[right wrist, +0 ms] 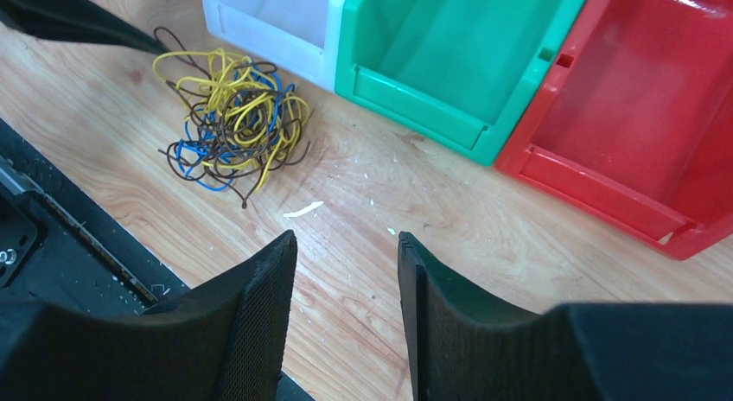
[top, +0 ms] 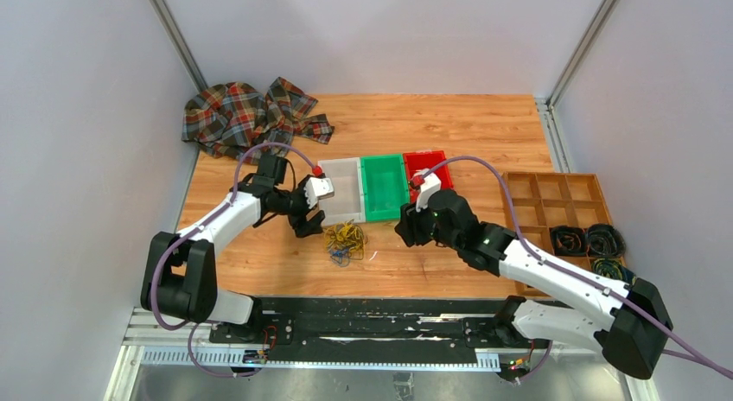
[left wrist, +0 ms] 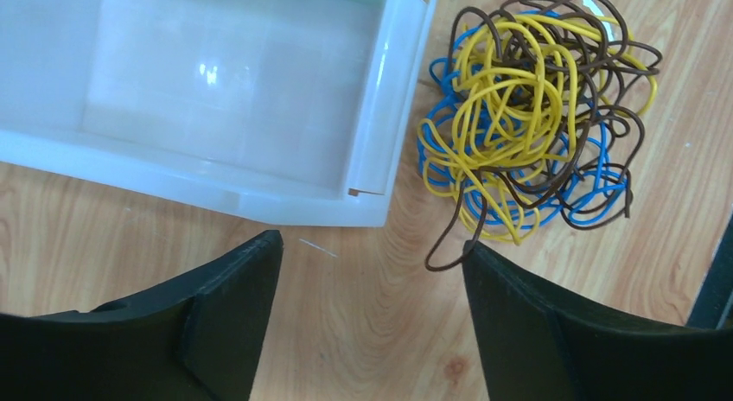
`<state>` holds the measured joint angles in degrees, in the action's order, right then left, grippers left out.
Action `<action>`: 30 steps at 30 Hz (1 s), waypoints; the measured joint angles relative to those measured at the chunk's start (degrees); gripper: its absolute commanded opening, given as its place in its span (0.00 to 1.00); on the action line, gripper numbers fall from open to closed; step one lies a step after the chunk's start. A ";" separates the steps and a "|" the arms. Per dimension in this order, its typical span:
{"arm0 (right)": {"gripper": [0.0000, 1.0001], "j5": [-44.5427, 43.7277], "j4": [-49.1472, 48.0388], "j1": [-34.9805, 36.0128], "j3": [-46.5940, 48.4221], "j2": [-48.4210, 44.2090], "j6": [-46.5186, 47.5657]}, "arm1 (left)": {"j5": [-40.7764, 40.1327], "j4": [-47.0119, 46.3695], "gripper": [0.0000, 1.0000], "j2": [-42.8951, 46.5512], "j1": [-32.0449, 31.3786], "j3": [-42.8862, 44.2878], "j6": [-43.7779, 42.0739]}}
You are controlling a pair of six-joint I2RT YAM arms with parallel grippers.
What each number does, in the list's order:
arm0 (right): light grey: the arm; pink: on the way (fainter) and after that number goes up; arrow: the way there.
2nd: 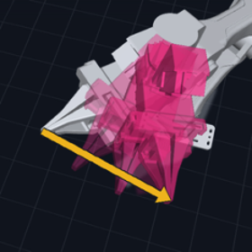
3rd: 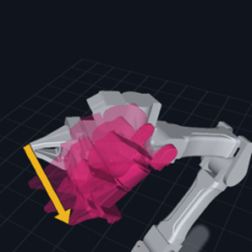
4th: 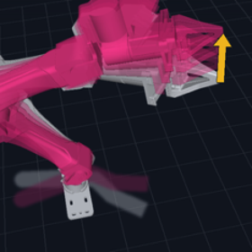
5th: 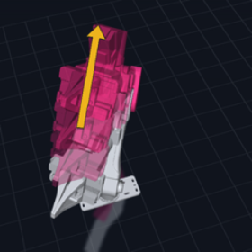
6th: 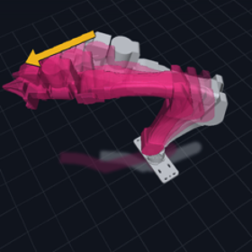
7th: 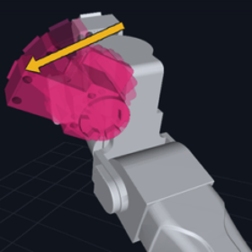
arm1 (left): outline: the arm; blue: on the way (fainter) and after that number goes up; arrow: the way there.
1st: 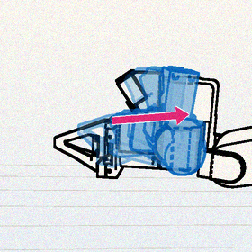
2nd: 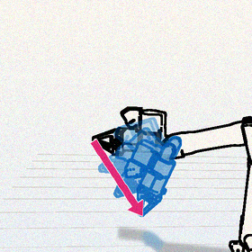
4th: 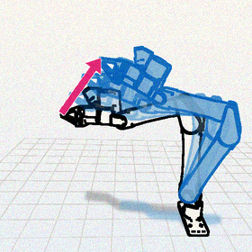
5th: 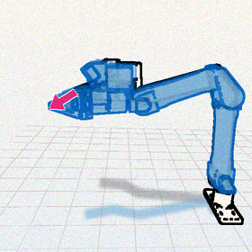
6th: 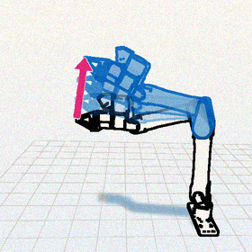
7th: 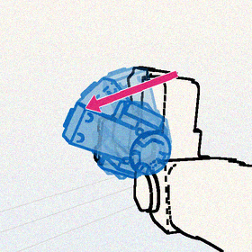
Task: Untangle the cables
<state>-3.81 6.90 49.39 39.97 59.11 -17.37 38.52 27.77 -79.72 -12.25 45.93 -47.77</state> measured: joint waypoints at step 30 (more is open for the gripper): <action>0.51 1.40 -4.07 3.23 8.79 14.03 1.22 | 3.06 10.16 0.01 10.34 -1.49 5.22 8.52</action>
<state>-2.42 2.83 52.62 48.75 73.14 -16.14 41.58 37.93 -69.38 -13.74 51.16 -39.24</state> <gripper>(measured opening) 0.498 0.013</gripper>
